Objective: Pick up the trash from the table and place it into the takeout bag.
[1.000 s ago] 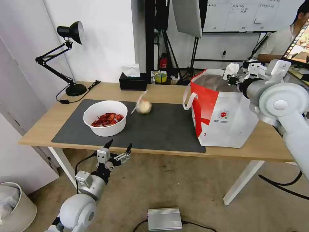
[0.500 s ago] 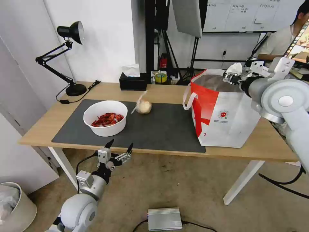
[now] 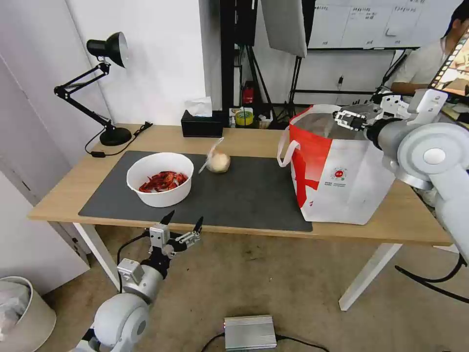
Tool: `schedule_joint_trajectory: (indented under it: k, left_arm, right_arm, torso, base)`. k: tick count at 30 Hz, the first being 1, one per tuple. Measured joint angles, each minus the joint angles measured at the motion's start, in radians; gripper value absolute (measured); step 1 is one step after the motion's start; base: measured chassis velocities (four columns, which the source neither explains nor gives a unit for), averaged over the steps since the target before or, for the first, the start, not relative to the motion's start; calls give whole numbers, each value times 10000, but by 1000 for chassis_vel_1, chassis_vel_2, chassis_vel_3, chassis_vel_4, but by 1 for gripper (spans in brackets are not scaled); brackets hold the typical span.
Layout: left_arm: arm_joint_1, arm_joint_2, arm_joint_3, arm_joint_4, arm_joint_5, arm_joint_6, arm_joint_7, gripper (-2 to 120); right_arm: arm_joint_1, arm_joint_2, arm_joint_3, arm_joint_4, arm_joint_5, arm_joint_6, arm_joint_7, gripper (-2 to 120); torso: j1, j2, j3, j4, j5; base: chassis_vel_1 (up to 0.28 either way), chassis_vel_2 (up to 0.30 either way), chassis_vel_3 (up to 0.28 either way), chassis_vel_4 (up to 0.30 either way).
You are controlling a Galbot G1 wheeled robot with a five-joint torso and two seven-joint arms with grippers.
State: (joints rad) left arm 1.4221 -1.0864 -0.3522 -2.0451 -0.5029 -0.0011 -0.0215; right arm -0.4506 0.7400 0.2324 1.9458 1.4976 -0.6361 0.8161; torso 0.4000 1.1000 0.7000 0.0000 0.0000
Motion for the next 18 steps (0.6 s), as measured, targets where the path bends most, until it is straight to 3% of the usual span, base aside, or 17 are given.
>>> schedule_joint_trajectory:
  k: [2, 5, 11, 13, 14, 17, 18]
  left_arm:
    - [-3, 1, 4, 0, -1, 0, 0, 100]
    - [-4, 6, 7, 3, 0, 0, -1, 100]
    - [10, 22, -30, 4, 0, 0, 0, 100]
    - [0, 65, -73, 14, -20, 0, 5, 100]
    - [0, 65, -73, 14, -20, 0, 5, 100]
    - [-62, 110, -91, 24, -31, 0, 12, 100]
    - [-62, 110, -91, 24, -31, 0, 12, 100]
  right_arm:
    - [-23, -30, 1, 39, -303, 130, -534, 100]
    - [-214, -148, 12, 288, -1019, 767, -2150, 100]
    - [-573, -289, 68, 790, -1315, 1390, -4021, 100]
    - [-1089, -480, 117, 1095, -1604, 1566, -5259, 100]
    - [-1089, -480, 117, 1095, -1604, 1566, -5259, 100]
    - [-2361, -876, 398, 1578, -2603, 2063, -6894, 100]
    - [-2361, -876, 398, 1578, -2603, 2063, -6894, 100]
  torso:
    - [0, 0, 0, 1, 0]
    - [0, 0, 0, 0, 0]
    - [0, 0, 0, 1, -1]
    - [0, 0, 0, 3, -2]
    - [0, 0, 0, 3, -2]
    - [0, 0, -1, 0, 0]
    - [0, 0, -1, 0, 0]
  base:
    - [0, 0, 0, 0]
    - [0, 0, 0, 0]
    - [0, 0, 0, 0]
    - [0, 0, 0, 0]
    - [0, 0, 0, 0]
    - [0, 0, 0, 0]
    - [0, 0, 0, 0]
